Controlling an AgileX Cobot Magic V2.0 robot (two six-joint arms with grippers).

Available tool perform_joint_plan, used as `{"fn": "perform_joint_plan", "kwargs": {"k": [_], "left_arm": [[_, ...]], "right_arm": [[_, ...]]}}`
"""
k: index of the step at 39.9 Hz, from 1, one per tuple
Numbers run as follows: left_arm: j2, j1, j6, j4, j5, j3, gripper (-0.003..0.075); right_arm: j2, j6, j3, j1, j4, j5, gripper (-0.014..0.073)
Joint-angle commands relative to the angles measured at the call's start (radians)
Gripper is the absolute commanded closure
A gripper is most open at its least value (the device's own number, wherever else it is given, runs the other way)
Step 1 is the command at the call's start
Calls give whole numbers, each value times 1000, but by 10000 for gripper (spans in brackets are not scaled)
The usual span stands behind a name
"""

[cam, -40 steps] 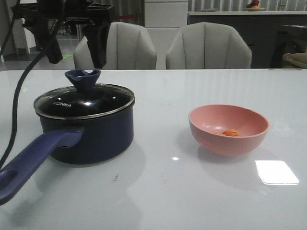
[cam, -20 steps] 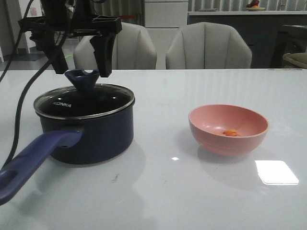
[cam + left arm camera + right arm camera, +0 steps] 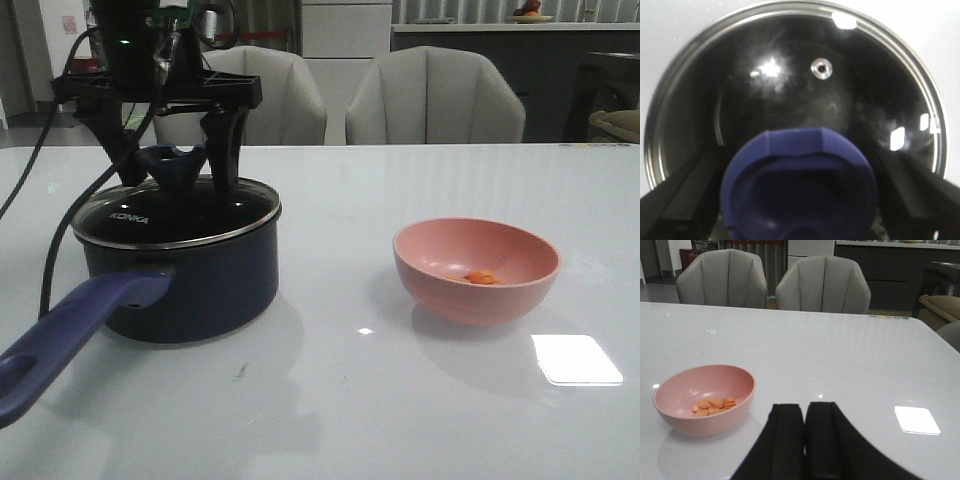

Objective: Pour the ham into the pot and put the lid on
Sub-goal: 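Grasp the knob and lift the glass lid off the saucepan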

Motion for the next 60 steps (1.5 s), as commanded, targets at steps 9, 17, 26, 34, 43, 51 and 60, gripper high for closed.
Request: {"fn": "perform_joint_plan", "kwargs": {"k": [9, 17, 26, 34, 43, 51, 60], "left_arm": [[-51, -6, -21, -9, -45, -32, 435], [-51, -6, -21, -9, -45, -32, 484], [-87, -6, -21, -9, -35, -34, 484], [-165, -5, -21, 26, -33, -34, 485], [-253, 21, -19, 96, -21, -26, 505], [-342, 136, 5, 112, -20, 63, 513], [-434, 303, 64, 93, -139, 298, 513]], "right_arm": [[-20, -1, -9, -4, -4, -89, 445], [-20, -1, -9, -4, -4, -89, 445], [-20, -1, -9, -4, -4, -89, 445], [-20, -1, -9, -4, -4, -89, 445], [-20, -1, -9, -4, -4, -89, 445], [-20, -1, -9, -4, -4, -89, 445], [-20, -1, -9, -4, -4, -89, 445]]}}
